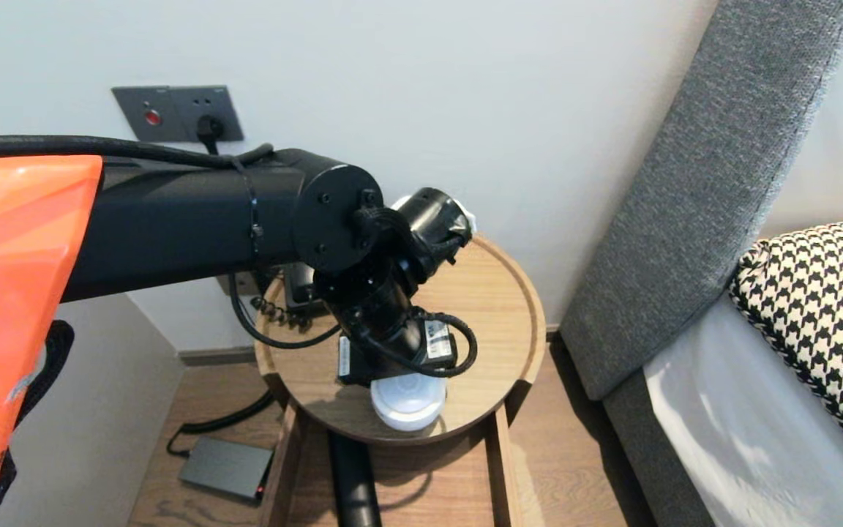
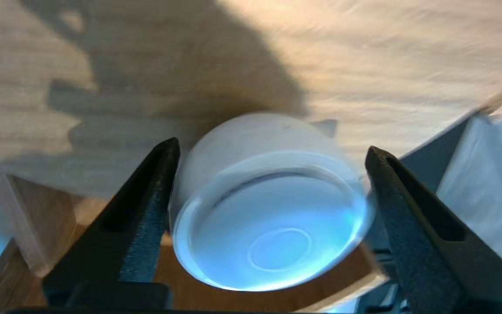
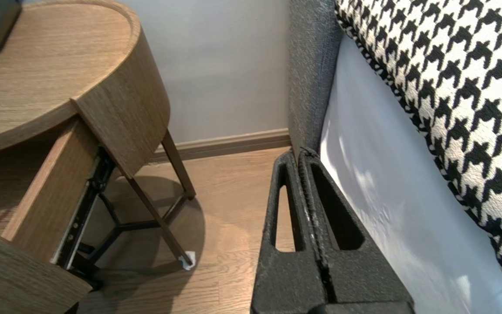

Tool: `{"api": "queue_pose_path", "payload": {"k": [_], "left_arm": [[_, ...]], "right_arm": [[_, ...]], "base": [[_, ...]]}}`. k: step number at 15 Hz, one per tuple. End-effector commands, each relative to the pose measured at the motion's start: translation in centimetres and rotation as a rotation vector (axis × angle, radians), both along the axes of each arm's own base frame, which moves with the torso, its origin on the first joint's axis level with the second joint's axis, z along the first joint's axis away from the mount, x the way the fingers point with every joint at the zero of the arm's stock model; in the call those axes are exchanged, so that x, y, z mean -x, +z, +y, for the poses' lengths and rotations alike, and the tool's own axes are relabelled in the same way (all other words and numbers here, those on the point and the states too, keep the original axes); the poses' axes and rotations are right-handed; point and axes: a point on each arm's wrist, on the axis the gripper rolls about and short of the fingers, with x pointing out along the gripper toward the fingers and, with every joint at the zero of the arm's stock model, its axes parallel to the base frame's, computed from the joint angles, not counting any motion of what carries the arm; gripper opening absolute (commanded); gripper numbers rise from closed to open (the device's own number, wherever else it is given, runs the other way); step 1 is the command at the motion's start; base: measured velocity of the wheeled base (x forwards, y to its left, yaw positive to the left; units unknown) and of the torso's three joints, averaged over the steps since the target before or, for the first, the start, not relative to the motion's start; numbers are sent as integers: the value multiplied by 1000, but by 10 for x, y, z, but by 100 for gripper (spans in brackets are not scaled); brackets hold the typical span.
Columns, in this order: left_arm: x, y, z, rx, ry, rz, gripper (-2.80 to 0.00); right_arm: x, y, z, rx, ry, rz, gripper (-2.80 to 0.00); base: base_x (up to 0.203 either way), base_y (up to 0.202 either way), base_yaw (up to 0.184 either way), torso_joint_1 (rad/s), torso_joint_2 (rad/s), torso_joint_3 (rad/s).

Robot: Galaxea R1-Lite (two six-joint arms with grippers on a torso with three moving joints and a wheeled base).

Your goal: Take the remote control out of the drawer one by one and place them on the table

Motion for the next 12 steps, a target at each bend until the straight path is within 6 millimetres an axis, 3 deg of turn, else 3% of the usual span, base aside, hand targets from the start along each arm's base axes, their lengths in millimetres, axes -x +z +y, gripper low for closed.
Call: {"api": "queue_pose_path", "payload": {"k": [1, 8, 10, 11, 12], "left_arm": [[0, 5, 1, 9, 16, -30, 0], [14, 43, 19, 87, 28, -108, 0], [22, 67, 40, 126, 54, -145, 0], [26, 76, 51, 135, 69, -151, -280], [35, 87, 62, 147, 76, -157, -280]], "right_arm": [[-2, -7, 0, 0, 0, 26, -280], [-2, -7, 0, 0, 0, 26, -280], [-2, -7, 0, 0, 0, 26, -280], [-2, -7, 0, 0, 0, 26, -280], [-2, -7, 0, 0, 0, 26, -280]], "base": [[0, 0, 0, 0, 0, 0], [0, 0, 0, 0, 0, 0], [0, 0, 0, 0, 0, 0], [0, 0, 0, 0, 0, 0], [0, 0, 0, 0, 0, 0]]}}
